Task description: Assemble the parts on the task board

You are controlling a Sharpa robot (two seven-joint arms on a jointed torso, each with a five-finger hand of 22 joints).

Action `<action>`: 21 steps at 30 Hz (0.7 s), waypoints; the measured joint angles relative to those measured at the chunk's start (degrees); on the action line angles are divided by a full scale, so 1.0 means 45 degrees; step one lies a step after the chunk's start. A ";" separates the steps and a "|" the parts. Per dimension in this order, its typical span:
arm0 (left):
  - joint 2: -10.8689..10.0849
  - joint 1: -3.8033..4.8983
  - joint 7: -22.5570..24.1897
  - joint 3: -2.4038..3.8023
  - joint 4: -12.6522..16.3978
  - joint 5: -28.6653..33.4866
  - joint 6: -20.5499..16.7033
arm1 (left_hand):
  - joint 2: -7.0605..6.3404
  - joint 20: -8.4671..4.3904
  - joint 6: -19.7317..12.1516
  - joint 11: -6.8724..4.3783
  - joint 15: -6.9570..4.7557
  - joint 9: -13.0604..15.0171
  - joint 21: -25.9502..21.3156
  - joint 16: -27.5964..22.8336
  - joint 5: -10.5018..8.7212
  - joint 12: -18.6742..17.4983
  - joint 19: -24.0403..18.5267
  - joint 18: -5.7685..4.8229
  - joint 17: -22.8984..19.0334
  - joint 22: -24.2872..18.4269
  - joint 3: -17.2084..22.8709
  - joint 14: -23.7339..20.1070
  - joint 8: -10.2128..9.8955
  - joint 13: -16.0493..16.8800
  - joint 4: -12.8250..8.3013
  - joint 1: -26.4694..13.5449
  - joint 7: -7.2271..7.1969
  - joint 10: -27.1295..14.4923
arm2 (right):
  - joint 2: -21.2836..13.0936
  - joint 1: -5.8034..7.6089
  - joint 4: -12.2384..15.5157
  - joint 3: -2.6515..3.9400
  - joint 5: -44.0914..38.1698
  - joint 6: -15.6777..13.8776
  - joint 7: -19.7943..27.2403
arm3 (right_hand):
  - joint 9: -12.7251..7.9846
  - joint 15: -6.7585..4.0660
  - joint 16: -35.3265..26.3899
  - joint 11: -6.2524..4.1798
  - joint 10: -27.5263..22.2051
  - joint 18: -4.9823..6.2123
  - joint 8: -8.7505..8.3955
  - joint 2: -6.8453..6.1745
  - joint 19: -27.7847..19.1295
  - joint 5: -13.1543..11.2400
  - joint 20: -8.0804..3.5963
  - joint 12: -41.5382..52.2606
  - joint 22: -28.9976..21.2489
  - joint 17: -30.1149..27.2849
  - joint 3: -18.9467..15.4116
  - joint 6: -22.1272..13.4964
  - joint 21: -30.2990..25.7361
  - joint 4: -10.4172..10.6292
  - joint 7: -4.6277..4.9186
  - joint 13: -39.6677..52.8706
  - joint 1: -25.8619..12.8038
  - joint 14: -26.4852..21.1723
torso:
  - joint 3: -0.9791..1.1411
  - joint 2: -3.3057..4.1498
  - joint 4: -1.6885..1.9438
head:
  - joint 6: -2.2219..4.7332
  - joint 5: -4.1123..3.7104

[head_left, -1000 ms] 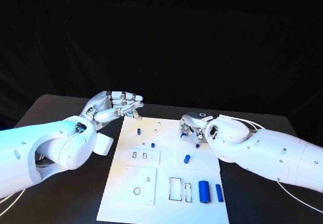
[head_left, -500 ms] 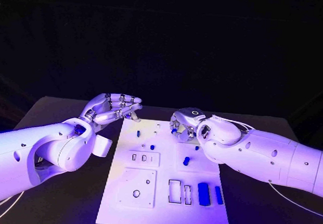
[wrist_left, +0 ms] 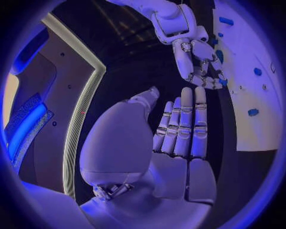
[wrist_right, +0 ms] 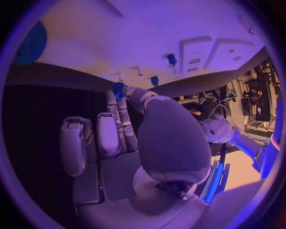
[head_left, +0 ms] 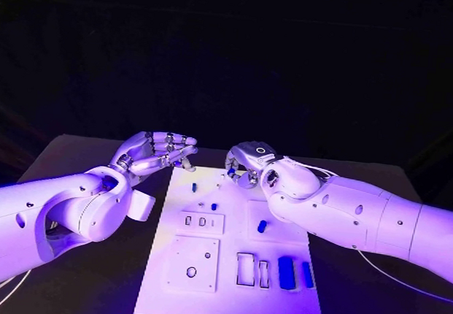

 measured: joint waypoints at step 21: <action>-0.0017 0.0079 -0.0009 0.0000 0.0074 -0.0004 0.0043 | 0.0000 0.0043 0.0000 -0.0001 0.0000 -0.0003 0.0050 0.0045 0.0000 0.0000 -0.0043 -0.0002 0.0018 0.0026 0.0000 0.0001 0.0000 0.0000 0.0000 0.0000 0.0000 0.0000 | 0.0768 -0.0264 -0.0975 0.0003 -0.0165 -0.0317 -0.0039 | 0.0060 0.0001 0.0050 0.0007 0.0000 -0.0001 -0.0002 -0.0002 -0.0001 -0.0034 0.0000 -0.0126 0.0009 -0.0003 0.0069 -0.0083 -0.0003 -0.0069 0.0081 0.0015 -0.0004 0.0000 | -0.0148 0.0223 0.0186 | 0.0092 -0.0029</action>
